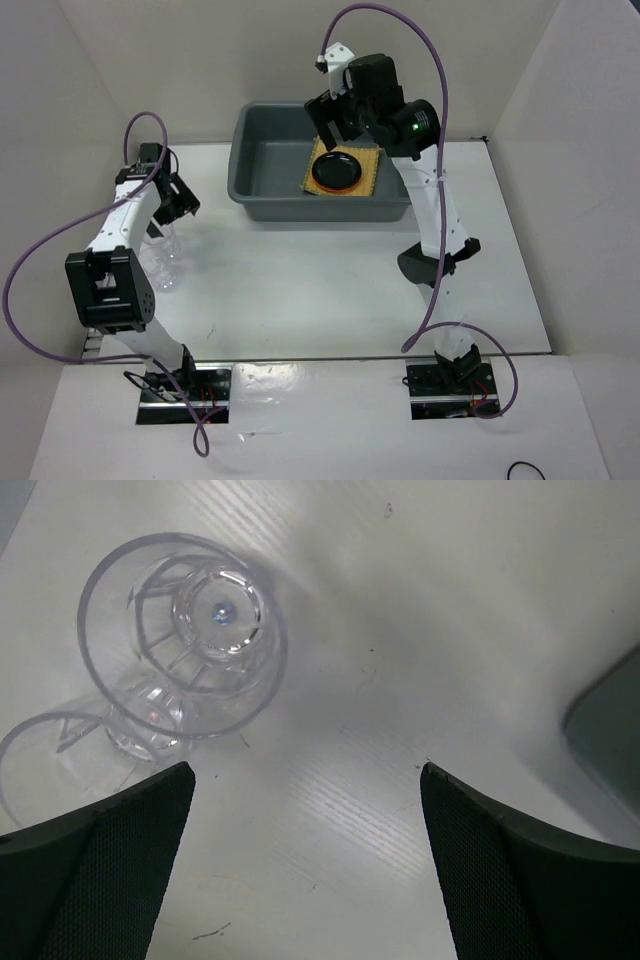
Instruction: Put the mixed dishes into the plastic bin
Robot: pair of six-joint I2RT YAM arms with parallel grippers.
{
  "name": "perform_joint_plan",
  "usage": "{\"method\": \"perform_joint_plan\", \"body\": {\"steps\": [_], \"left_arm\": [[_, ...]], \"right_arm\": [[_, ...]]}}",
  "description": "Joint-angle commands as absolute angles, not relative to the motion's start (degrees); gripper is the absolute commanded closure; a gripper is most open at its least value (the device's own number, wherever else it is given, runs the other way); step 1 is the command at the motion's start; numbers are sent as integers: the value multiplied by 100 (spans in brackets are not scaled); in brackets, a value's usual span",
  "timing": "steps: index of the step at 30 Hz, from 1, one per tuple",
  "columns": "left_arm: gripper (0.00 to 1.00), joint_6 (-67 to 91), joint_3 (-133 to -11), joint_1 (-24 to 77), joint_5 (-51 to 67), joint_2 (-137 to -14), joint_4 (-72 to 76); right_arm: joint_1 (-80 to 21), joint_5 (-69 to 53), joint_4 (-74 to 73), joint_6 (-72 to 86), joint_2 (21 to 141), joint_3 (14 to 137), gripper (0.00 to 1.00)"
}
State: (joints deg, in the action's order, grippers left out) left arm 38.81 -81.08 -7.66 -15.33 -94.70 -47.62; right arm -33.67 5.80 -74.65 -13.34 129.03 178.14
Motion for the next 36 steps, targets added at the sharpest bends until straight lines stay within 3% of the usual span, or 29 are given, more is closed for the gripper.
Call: {"method": "perform_joint_plan", "body": {"steps": [1,15,17,18,19,20,21,24,28,31,34,36], "left_arm": [[0,3586,-8306,-782,-1354,-9790,-4351],[0,3419,-8358,-1099,-1003,-10810,-3753],[14,3357,-8428,-1099,-827,-10881,-3753],[26,3357,-8507,-1099,-696,-10881,-3701],[47,3357,-8560,-1099,-633,-10881,-3700],[88,3357,-8648,-1099,-633,-10881,-3700],[100,3436,-8762,-1099,-555,-10881,-3761],[100,3602,-9446,-1099,-554,-10881,-3928],[100,4453,-11524,-1099,-1150,-11100,-4726],[100,4685,-12163,-783,-1415,-10681,-3953],[100,4509,-11708,-563,65,-10459,-1550],[100,4579,-12404,-449,1103,-11201,-1579]], "right_arm": [[-3349,843,-7427,-1318,12508,17728,2],[-3349,1037,-7427,-1318,12015,17007,2],[-3349,1037,-7427,-1318,12015,17007,2],[-3349,1037,-7427,-1318,12015,17007,2],[-3349,1037,-7427,-1318,12015,16955,2],[-3349,1037,-7427,-1318,12015,16954,2],[-3349,1037,-7427,-1318,12015,16954,2],[-3349,1037,-7427,-1318,12076,16954,2],[-3349,1099,-7427,-1371,12076,16954,2],[-3349,1283,-7427,-1371,11944,16805,2],[-3349,1424,-7427,-1424,11769,16646,2],[-3349,1476,-7427,-1424,11716,16594,2]]}}
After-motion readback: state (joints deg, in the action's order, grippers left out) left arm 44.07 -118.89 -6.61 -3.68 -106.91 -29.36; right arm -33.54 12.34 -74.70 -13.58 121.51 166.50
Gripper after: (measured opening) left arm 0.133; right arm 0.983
